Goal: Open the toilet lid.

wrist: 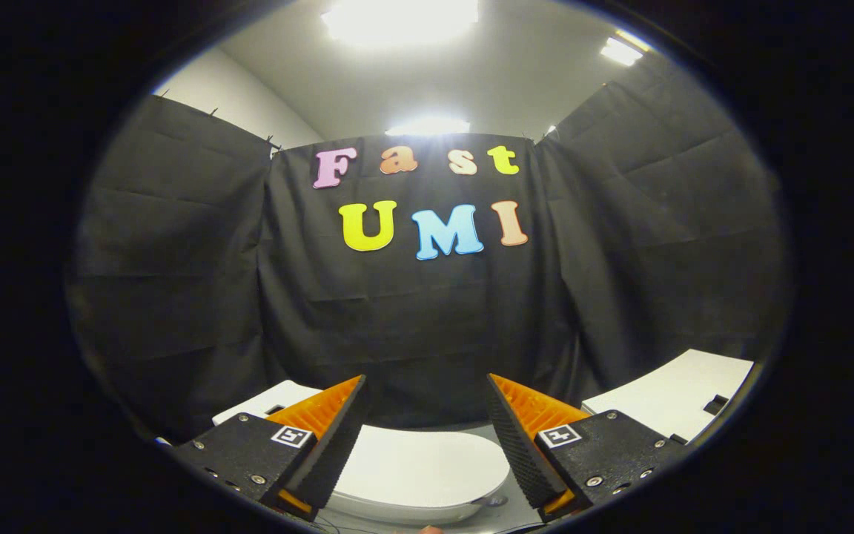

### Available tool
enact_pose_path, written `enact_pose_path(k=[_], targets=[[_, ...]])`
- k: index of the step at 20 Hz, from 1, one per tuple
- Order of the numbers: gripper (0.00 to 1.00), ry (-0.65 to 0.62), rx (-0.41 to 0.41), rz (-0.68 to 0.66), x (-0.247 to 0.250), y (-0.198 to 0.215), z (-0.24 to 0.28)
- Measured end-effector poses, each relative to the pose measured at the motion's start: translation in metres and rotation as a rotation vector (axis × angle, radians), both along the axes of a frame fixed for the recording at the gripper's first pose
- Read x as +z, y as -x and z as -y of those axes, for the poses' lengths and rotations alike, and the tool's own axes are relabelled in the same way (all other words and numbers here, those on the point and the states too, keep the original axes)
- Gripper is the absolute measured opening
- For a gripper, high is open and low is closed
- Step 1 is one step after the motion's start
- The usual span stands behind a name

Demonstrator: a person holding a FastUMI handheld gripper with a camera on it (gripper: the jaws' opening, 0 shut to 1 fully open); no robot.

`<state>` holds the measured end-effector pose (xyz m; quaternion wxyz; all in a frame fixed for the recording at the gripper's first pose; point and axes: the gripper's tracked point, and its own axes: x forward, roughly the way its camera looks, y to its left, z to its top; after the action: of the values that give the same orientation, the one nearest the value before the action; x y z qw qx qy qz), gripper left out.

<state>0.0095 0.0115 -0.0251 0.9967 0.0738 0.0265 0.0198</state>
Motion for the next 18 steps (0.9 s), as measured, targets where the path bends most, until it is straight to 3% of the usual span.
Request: enact_pose_path(k=[7,9,13,18], targets=[[0.94,0.005,-0.041,-0.063,-0.026,-0.01,0.004],[0.93,-0.067,-0.066,-0.103,-0.04,-0.019,0.008],[0.96,-0.263,-0.026,-0.14,-0.06,-0.023,0.0],[0.96,-0.298,-0.046,-0.186,-0.087,-0.024,0.007]])
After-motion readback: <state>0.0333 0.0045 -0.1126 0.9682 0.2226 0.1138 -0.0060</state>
